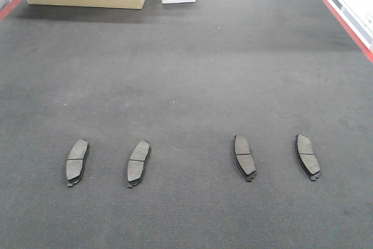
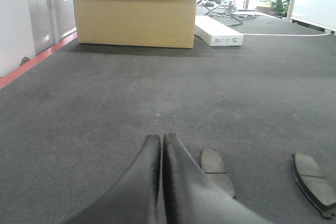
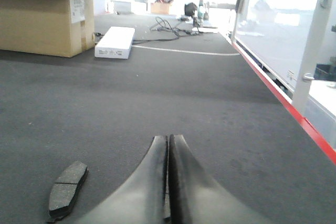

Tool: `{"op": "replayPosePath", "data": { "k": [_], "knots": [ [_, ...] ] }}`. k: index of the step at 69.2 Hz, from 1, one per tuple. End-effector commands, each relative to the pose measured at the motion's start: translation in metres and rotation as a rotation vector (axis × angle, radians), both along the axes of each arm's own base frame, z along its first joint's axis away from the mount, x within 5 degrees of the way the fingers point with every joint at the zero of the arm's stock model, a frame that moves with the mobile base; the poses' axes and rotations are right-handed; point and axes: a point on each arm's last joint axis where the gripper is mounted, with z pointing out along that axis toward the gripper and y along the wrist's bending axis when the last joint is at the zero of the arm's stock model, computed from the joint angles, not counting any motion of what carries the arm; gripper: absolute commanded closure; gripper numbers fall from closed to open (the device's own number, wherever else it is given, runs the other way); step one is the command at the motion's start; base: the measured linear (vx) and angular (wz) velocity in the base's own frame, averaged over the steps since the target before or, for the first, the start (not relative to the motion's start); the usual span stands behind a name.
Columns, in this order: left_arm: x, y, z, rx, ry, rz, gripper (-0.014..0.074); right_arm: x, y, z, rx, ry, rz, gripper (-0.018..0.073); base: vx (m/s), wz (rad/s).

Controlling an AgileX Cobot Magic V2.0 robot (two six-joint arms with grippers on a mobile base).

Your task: Move and align brake pads A on conveyor

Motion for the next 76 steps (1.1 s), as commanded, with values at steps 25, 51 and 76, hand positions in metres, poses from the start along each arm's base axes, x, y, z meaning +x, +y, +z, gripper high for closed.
{"op": "replayPosePath", "data": {
  "k": [25, 51, 76],
  "knots": [
    [0.000, 0.000, -0.001, -0.011, -0.059, -0.002, 0.0603, 0.003, 0.001, -0.012, 0.000, -0.085, 0.009, 0.0569, 0.00, 0.00],
    [0.000, 0.000, -0.001, -0.011, -0.059, -0.002, 0.0603, 0.003, 0.001, -0.012, 0.000, -0.084, 0.009, 0.0569, 0.00, 0.00],
    [0.000, 0.000, -0.001, -0.011, -0.059, -0.002, 0.0603, 0.003, 0.001, -0.012, 0.000, -0.084, 0.009, 0.0569, 0.00, 0.00]
  ]
}}
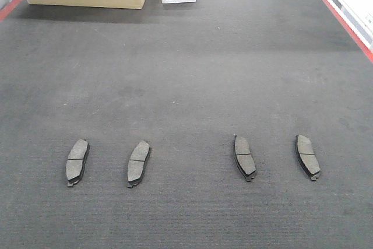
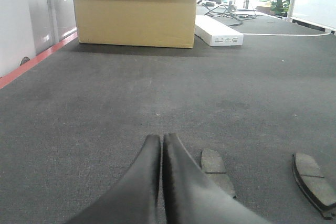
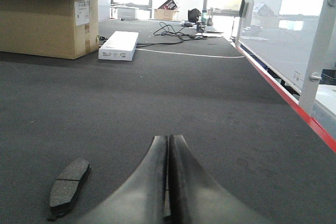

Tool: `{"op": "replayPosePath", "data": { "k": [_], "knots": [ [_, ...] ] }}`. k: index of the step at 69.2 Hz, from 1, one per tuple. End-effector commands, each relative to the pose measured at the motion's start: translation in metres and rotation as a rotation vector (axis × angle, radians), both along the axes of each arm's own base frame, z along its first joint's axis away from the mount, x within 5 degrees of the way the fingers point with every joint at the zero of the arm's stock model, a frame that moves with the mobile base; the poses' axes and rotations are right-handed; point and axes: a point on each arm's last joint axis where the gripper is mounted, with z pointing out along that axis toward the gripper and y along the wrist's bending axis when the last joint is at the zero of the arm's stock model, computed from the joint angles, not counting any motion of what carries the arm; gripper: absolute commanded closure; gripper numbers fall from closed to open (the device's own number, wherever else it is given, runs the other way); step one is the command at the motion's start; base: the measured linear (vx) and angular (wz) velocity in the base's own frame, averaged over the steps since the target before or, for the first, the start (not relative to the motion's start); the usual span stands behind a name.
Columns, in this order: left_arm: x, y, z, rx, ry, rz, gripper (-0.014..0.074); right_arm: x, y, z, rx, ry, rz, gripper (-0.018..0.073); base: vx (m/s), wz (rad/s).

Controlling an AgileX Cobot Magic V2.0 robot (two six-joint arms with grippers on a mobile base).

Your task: Move and align brake pads A on conveyor

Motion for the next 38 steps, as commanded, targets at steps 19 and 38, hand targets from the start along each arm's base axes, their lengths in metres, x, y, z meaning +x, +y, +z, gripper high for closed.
{"op": "replayPosePath", "data": {
  "k": [19, 38],
  "knots": [
    [0.0001, 0.0000, -0.0012, -0.011, -0.059, -0.002, 0.0603, -0.0010, 0.0003, 0.0049, -0.005, -0.073, 0.002, 0.0569, 0.00, 0.00],
    [0.0001, 0.0000, -0.0012, -0.011, -0.059, -0.002, 0.0603, -0.0010, 0.0003, 0.0050, -0.005, -0.074, 0.002, 0.0569, 0.00, 0.00]
  ]
}}
